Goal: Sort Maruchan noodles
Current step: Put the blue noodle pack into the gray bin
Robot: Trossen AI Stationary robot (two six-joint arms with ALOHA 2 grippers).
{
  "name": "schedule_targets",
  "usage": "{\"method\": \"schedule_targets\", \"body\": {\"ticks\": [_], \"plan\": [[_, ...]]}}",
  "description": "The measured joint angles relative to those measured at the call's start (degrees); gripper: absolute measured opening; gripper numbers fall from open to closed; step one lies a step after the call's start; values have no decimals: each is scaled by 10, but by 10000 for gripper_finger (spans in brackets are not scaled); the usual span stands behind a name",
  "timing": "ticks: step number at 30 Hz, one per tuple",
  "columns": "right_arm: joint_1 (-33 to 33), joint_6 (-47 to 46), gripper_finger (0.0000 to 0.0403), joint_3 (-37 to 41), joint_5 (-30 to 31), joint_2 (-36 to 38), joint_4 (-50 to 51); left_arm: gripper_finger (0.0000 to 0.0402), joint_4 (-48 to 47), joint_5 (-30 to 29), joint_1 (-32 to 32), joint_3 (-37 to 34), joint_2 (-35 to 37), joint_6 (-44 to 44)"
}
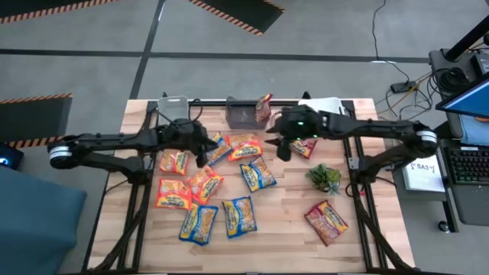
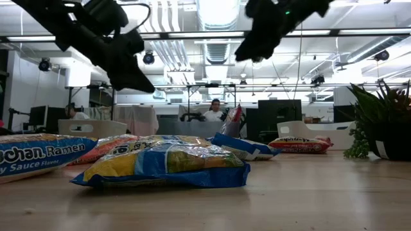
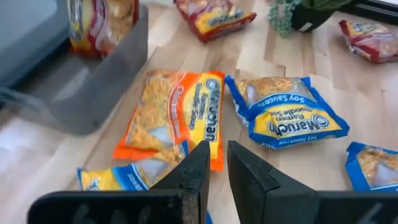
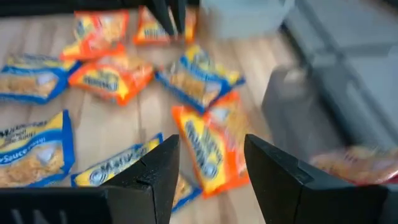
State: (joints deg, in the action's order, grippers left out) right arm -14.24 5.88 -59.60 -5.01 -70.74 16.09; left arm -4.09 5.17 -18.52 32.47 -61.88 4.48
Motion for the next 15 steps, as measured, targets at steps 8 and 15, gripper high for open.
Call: {"method": "schedule_targets", "body": {"ticks": [8,15], "plan": [[0,90,155,138,-28,137,-200,69,-70,1,0,50,-63,46],[-1,129,154,232,-100,214,-315,141,-204,-44,-1,149,-132,31]]}}
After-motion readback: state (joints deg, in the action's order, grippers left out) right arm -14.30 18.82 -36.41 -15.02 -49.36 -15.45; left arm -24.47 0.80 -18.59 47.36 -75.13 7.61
